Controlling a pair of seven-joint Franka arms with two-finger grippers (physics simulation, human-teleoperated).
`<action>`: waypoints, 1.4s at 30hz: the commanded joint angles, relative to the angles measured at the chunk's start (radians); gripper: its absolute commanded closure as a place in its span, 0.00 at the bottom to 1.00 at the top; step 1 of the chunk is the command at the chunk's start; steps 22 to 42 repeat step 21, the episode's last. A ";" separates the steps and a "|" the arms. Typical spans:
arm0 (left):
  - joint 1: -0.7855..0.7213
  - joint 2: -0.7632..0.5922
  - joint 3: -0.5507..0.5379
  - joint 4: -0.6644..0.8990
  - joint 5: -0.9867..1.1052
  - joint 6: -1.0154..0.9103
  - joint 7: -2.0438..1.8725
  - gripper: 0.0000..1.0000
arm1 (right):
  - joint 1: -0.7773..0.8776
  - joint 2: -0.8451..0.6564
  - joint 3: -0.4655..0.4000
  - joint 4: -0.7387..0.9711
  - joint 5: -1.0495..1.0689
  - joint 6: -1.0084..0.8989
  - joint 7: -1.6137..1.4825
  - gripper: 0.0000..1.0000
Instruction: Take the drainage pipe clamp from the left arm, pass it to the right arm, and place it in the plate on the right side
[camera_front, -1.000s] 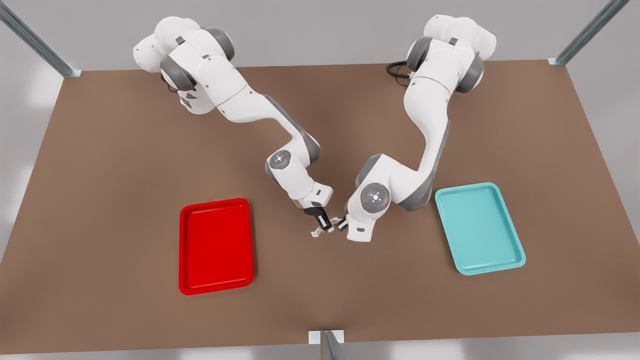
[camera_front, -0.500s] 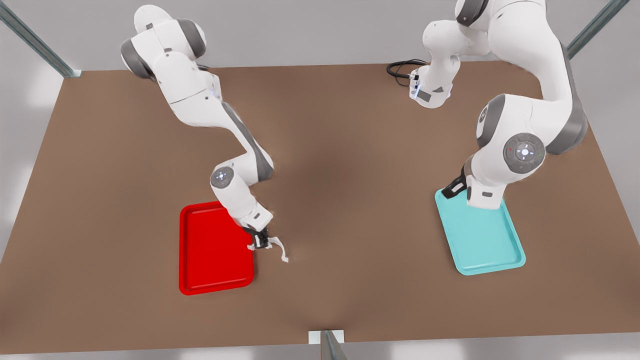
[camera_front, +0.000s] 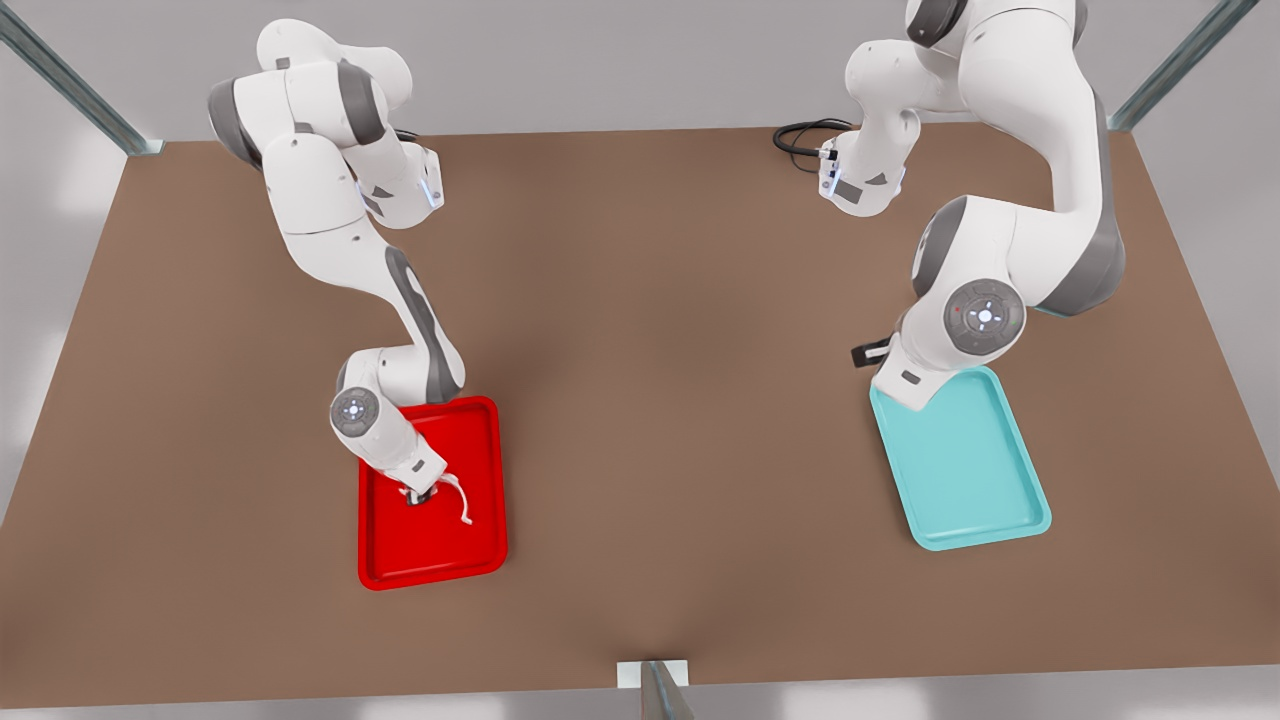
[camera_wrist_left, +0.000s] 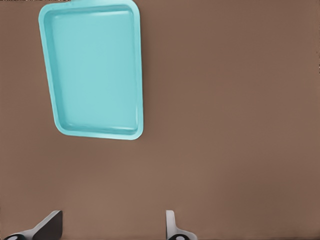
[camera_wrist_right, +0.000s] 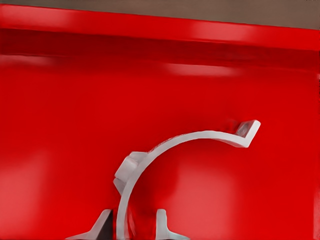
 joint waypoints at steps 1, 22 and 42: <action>0.000 -0.001 0.000 0.000 0.001 -0.005 0.283 0.00 | -0.001 -0.003 0.002 0.000 0.001 -0.012 -0.164 0.00; 0.002 -0.003 0.001 0.005 0.004 -0.035 0.286 0.00 | -0.296 -0.576 0.091 0.350 -0.159 -1.275 1.786 0.00; 0.002 -0.003 0.001 0.005 0.004 -0.035 0.286 0.00 | -0.296 -0.576 0.091 0.350 -0.159 -1.275 1.786 0.00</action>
